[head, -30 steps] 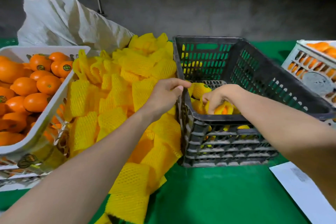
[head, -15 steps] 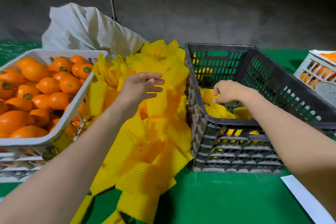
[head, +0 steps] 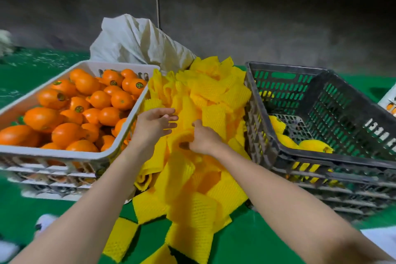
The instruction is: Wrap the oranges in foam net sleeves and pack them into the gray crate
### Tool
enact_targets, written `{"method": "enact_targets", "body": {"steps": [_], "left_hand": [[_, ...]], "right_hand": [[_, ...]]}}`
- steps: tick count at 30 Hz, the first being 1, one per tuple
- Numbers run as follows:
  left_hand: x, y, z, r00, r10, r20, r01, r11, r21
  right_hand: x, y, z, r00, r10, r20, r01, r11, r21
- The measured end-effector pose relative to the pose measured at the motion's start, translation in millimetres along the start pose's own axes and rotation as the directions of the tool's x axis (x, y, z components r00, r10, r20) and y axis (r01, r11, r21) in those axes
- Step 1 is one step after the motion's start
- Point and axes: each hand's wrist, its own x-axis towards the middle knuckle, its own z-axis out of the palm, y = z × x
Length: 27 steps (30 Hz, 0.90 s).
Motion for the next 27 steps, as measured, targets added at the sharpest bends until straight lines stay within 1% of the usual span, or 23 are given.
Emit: {"method": "enact_targets", "body": {"steps": [1, 3, 6, 8, 10, 11, 12, 13, 15, 17, 20, 21, 23, 25, 26, 27], "left_hand": [[0, -2, -7, 1.0, 0.0, -0.017, 0.001, 1.0, 0.008], [0, -3, -20, 0.999, -0.001, -0.036, 0.001, 1.0, 0.014], [-1, -3, -30, 0.999, 0.017, -0.031, -0.016, 0.999, 0.031], [-1, -2, -30, 1.0, 0.011, -0.008, -0.011, 0.999, 0.031], [-1, 1, -29, 0.998, -0.03, 0.055, 0.03, 1.0, -0.001], [-2, 1, -28, 0.995, -0.044, 0.092, 0.046, 0.999, -0.016], [0, -1, -28, 0.994, -0.03, 0.109, 0.032, 0.999, -0.012], [-2, 0, -27, 0.995, -0.003, 0.097, 0.003, 1.0, 0.001], [-1, -3, -28, 0.993, 0.1, 0.06, -0.104, 0.992, 0.065], [1, -4, -30, 0.98, 0.201, 0.012, -0.2, 0.966, 0.162], [10, -5, -40, 0.963, 0.271, -0.017, -0.254, 0.921, 0.297], [14, -6, -44, 0.957, 0.291, -0.016, -0.271, 0.908, 0.319], [20, -5, -53, 0.95, 0.311, -0.007, -0.291, 0.895, 0.337], [29, -2, -64, 0.962, 0.272, 0.007, -0.261, 0.913, 0.314], [35, 0, -70, 0.973, 0.229, 0.031, -0.229, 0.938, 0.262], [42, 3, -77, 0.981, 0.184, 0.06, -0.191, 0.966, 0.172]], "right_hand": [[5, -1, 3, 0.999, 0.017, -0.027, -0.016, 0.998, 0.055], [11, -1, -1, 0.989, 0.048, -0.141, -0.013, 0.97, 0.243], [11, -2, -21, 0.938, 0.058, -0.342, 0.123, 0.866, 0.484], [7, -5, -32, 0.926, 0.004, -0.376, 0.238, 0.768, 0.595], [0, -11, -37, 0.933, -0.08, -0.351, 0.318, 0.64, 0.7], [-4, -15, -38, 0.932, -0.121, -0.342, 0.343, 0.604, 0.72], [-8, -18, -38, 0.925, -0.163, -0.343, 0.368, 0.607, 0.705], [-10, -20, -39, 0.913, -0.208, -0.35, 0.397, 0.645, 0.652], [-12, -26, -38, 0.879, -0.297, -0.374, 0.452, 0.769, 0.452], [-13, -35, -37, 0.839, -0.352, -0.415, 0.481, 0.836, 0.264], [-10, -53, -38, 0.767, -0.391, -0.509, 0.528, 0.835, 0.153], [-8, -60, -39, 0.757, -0.402, -0.516, 0.54, 0.828, 0.148], [-2, -72, -41, 0.77, -0.405, -0.493, 0.544, 0.82, 0.177], [7, -83, -43, 0.775, -0.441, -0.454, 0.555, 0.817, 0.155], [12, -87, -43, 0.772, -0.465, -0.434, 0.568, 0.811, 0.141], [16, -90, -43, 0.771, -0.479, -0.419, 0.578, 0.802, 0.147]]}}
